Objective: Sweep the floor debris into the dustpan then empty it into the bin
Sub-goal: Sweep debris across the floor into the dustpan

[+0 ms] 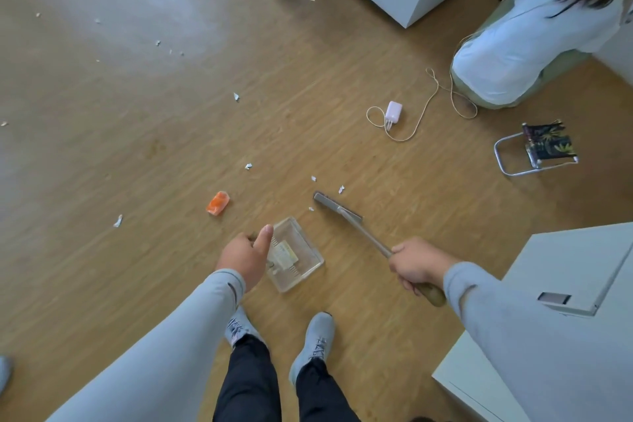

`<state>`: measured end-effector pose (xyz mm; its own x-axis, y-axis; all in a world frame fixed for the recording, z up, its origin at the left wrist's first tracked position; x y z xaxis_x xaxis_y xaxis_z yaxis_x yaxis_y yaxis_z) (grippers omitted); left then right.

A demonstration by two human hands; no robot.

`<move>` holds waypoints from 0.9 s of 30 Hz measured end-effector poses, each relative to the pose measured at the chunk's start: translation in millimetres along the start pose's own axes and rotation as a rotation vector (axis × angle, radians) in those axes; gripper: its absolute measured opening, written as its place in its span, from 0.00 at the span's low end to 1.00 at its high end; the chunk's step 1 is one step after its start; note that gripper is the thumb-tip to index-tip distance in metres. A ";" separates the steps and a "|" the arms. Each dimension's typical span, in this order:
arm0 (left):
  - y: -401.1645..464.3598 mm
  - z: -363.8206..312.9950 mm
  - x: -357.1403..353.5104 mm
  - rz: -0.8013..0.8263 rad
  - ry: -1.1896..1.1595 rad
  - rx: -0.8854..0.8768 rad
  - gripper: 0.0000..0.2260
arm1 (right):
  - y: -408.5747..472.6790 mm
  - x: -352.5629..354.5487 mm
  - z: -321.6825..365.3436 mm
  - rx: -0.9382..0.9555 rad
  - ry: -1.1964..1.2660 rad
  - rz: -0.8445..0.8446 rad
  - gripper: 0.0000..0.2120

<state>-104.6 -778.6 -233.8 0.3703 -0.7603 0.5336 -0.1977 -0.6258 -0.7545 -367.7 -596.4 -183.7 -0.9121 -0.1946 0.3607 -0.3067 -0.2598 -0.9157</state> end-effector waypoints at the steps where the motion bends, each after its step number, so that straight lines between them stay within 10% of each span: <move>1: 0.4 -0.7 0.1 -0.001 0.008 -0.005 0.29 | 5.9 -6.6 6.8 0.001 -0.034 0.001 0.17; 9: -0.6 -0.9 3.9 0.010 -0.012 -0.017 0.26 | -28.8 2.5 -15.6 -0.044 -0.012 0.188 0.21; 27: 43.2 -51.4 21.2 -0.076 -0.145 -0.018 0.25 | 62.9 55.6 18.9 -0.043 -0.031 -0.157 0.11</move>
<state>-152.0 -830.8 -235.4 0.5115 -0.6787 0.5270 -0.1803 -0.6844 -0.7065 -432.6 -641.4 -217.9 -0.8435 -0.1836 0.5048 -0.4569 -0.2488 -0.8540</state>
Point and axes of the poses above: each hand's wrist, its own y-axis towards the middle knuckle, its own x-axis out of the back of the hand, z = x × y, the point moved 5 cm from there along y, towards the middle knuckle, and after that the axes turned 3 degrees about z, right-handed, at the moved point
